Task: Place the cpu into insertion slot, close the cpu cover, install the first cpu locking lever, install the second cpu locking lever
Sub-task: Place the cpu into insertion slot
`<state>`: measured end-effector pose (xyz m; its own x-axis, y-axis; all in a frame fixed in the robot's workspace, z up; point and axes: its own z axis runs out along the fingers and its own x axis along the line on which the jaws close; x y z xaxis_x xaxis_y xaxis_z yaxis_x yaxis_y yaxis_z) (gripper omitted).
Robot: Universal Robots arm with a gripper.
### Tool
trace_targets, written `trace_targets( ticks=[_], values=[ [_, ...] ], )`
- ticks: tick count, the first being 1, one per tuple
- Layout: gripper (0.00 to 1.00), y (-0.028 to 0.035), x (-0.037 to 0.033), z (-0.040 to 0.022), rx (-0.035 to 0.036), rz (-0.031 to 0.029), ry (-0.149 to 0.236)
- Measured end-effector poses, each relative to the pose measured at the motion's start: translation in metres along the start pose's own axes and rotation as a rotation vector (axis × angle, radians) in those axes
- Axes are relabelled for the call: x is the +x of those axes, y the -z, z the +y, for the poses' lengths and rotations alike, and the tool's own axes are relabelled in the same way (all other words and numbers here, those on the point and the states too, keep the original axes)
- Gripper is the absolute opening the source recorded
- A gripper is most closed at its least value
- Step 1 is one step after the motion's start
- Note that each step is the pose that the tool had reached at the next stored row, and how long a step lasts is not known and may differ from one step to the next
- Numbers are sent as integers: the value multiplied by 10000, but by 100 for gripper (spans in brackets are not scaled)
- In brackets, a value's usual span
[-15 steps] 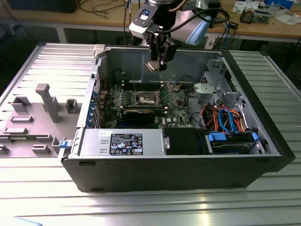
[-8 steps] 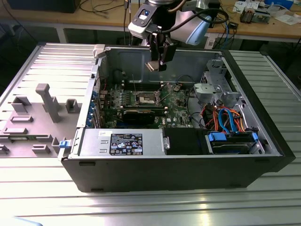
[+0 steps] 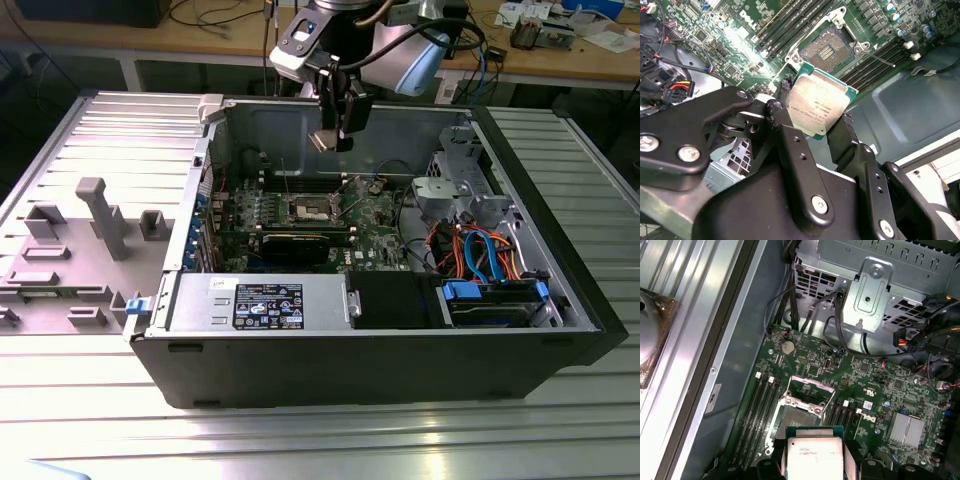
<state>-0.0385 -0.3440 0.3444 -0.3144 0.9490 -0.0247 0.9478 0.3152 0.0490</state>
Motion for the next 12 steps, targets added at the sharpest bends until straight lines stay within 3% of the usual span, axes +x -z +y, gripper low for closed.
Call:
trace_targets(
  ticks=[12],
  values=[
    [54,-9,2,-6,15,-30,-621]
  ],
)
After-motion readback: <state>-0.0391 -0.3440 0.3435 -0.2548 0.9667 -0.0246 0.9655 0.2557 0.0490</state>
